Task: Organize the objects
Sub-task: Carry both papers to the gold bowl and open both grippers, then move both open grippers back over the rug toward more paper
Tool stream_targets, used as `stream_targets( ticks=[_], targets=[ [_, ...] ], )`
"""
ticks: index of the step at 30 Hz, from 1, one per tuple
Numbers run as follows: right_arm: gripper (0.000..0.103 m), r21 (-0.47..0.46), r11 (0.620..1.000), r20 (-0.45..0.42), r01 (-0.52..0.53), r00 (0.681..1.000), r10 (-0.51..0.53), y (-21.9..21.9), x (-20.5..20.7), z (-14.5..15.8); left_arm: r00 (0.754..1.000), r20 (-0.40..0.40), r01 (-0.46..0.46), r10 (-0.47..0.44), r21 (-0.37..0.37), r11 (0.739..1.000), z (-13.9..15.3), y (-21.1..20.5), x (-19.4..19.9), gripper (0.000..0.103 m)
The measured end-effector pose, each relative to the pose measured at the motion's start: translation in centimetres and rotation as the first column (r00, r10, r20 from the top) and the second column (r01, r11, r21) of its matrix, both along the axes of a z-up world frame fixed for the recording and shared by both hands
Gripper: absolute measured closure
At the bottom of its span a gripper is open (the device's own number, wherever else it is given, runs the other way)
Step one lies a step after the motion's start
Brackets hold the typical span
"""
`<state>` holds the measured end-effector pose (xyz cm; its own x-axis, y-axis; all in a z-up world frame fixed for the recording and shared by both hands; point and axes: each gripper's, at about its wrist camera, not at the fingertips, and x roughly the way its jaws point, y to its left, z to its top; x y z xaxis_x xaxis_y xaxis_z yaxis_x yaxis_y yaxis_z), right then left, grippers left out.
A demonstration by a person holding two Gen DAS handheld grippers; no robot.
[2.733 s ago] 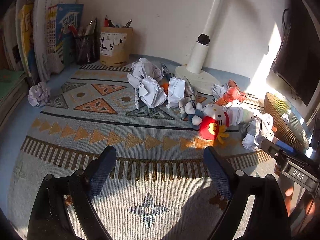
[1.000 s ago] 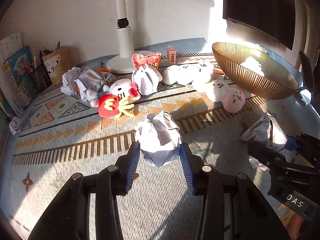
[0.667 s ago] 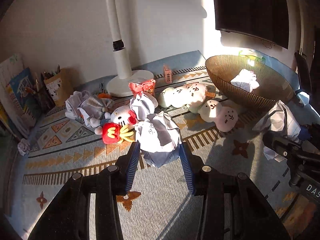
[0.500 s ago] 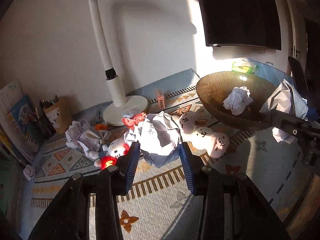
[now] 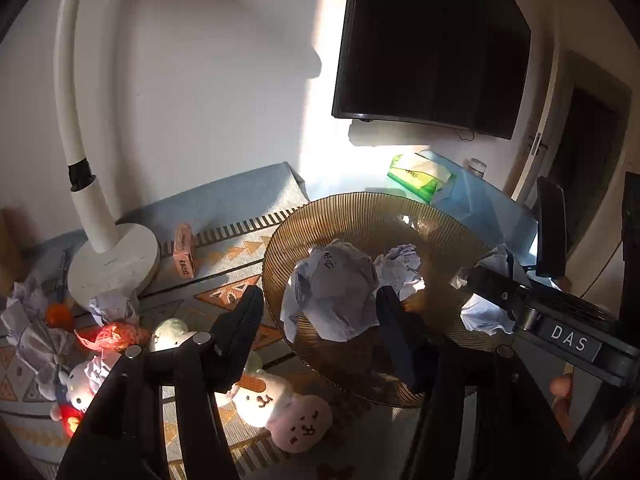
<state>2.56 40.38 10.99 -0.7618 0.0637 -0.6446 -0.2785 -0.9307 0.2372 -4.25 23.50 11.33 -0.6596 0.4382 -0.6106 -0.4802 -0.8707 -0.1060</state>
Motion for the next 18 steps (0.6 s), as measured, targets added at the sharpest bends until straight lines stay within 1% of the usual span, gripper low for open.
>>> stream_targets(
  ticks=[1, 2, 3, 5, 8, 11, 13, 14, 15, 16, 18],
  targets=[
    [0.029, 0.012, 1.0, -0.004, 0.009, 1.0, -0.009, 0.0, 0.1, -0.2, 1.0, -0.005, -0.007, 0.006, -0.011, 1.0, -0.2, 0.2, 0.0, 0.01],
    [0.029, 0.023, 1.0, -0.005, 0.012, 1.0, -0.012, 0.1, 0.2, -0.3, 1.0, -0.019, -0.004, 0.004, -0.006, 1.0, -0.4, 0.1, 0.2, 0.006],
    [0.029, 0.027, 1.0, -0.004, 0.011, 1.0, -0.011, 0.0, 0.4, -0.5, 1.0, -0.03, 0.0, 0.0, -0.003, 1.0, -0.4, -0.3, 0.5, 0.006],
    [0.029, 0.019, 1.0, -0.013, -0.002, 1.0, 0.002, -0.3, 0.9, -0.6, 0.999, -0.037, -0.002, 0.001, -0.022, 1.0, -0.6, -0.9, 1.0, 0.006],
    [0.029, 0.018, 0.999, -0.049, -0.049, 0.998, 0.05, -2.1, 1.8, -0.2, 0.999, -0.052, -0.015, 0.013, -0.034, 0.999, -0.2, -3.2, 2.0, 0.006],
    [0.029, 0.034, 0.985, -0.115, -0.17, 0.978, 0.173, -5.8, 3.2, 0.9, 0.993, -0.101, -0.069, 0.066, -0.028, 0.997, 1.0, -6.9, 3.5, 0.006],
    [0.027, 0.061, 0.965, -0.14, -0.255, 0.955, 0.261, -9.1, 4.1, 1.4, 0.977, -0.167, -0.137, 0.129, -0.035, 0.99, 2.2, -10.0, 5.1, 0.006],
    [0.025, 0.087, 0.955, -0.15, -0.284, 0.944, 0.294, -10.9, 4.6, 1.5, 0.964, -0.203, -0.185, 0.172, -0.047, 0.982, 2.8, -11.6, 5.8, 0.006],
    [0.02, 0.113, 0.949, -0.164, -0.294, 0.936, 0.31, -12.5, 5.1, 1.6, 0.948, -0.232, -0.237, 0.217, -0.062, 0.969, 3.2, -13.2, 6.5, 0.006],
    [0.016, 0.132, 0.943, -0.18, -0.304, 0.928, 0.325, -13.9, 5.5, 1.7, 0.934, -0.249, -0.282, 0.256, -0.074, 0.957, 3.5, -14.7, 7.0, 0.006],
    [0.016, 0.137, 0.934, -0.202, -0.331, 0.914, 0.353, -16.2, 6.0, 1.1, 0.91, -0.255, -0.356, 0.327, -0.076, 0.931, 3.2, -18.1, 8.0, 0.006]
  ],
)
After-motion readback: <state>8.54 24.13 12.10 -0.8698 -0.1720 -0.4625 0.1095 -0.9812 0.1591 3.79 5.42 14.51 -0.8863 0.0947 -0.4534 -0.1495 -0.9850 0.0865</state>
